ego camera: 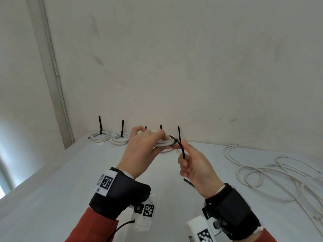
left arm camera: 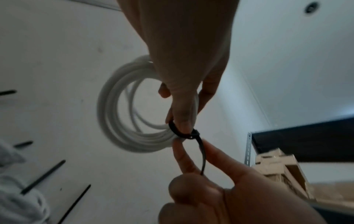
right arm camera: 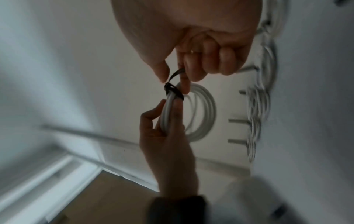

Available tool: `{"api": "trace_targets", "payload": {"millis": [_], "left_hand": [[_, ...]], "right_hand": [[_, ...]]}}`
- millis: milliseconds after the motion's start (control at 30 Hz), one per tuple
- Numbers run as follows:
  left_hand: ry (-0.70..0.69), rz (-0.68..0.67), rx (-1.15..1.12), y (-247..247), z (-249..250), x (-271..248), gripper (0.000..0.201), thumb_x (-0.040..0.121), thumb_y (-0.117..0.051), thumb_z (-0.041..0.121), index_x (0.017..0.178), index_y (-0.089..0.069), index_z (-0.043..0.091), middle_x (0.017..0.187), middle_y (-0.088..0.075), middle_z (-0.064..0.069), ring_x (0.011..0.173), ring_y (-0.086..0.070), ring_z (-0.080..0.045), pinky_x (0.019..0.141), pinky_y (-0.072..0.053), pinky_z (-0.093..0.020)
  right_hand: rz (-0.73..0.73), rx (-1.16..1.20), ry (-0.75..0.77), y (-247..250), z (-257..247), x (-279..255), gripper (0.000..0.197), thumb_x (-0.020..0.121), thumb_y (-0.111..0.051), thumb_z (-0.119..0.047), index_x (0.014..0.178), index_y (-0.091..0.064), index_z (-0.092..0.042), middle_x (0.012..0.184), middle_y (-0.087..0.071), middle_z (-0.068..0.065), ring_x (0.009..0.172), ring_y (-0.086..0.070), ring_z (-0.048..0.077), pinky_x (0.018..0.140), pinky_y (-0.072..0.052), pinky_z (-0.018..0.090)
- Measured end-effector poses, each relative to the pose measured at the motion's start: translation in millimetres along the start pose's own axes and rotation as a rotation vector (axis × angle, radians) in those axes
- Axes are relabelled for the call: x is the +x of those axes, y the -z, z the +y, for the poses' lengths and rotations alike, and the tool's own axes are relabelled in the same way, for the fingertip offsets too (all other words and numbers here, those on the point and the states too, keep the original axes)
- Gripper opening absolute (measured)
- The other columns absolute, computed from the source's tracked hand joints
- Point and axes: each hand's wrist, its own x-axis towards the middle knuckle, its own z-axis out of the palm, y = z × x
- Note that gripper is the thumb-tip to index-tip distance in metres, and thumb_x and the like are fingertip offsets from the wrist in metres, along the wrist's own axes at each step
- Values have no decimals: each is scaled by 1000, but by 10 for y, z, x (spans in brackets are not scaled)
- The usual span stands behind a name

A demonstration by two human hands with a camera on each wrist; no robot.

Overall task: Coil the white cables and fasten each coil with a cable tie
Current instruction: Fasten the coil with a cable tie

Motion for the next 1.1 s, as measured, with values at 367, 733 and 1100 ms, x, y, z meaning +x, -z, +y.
{"api": "trace_targets", "payload": {"millis": [367,733,1100], "left_hand": [[765,47,-1030,-79,133,42,25,93,-57,25,98,-51,1,52,-53,3,42,-44,-13,45,-40,-26],[745,-79,-810,-226,226,-40,11,88,-64,15,94,-56,9,84,-63,-12,79,-63,-26,75,-56,-45],[815,-253,-999,-49,242,-11,22,91,-53,4,111,-47,13,106,-64,-17,84,-68,-19,65,-59,-39]], "right_hand": [[-174,-118,149,98,-40,-4,45,74,-74,-28,115,-65,-12,108,-71,9,100,-66,25,93,-52,39],[-7,286,115,167,-86,63,36,69,-70,9,104,-63,1,96,-70,15,85,-70,22,81,-58,30],[24,231,153,140,-89,29,43,63,-75,3,105,-63,8,98,-70,22,88,-70,28,75,-58,27]]}}
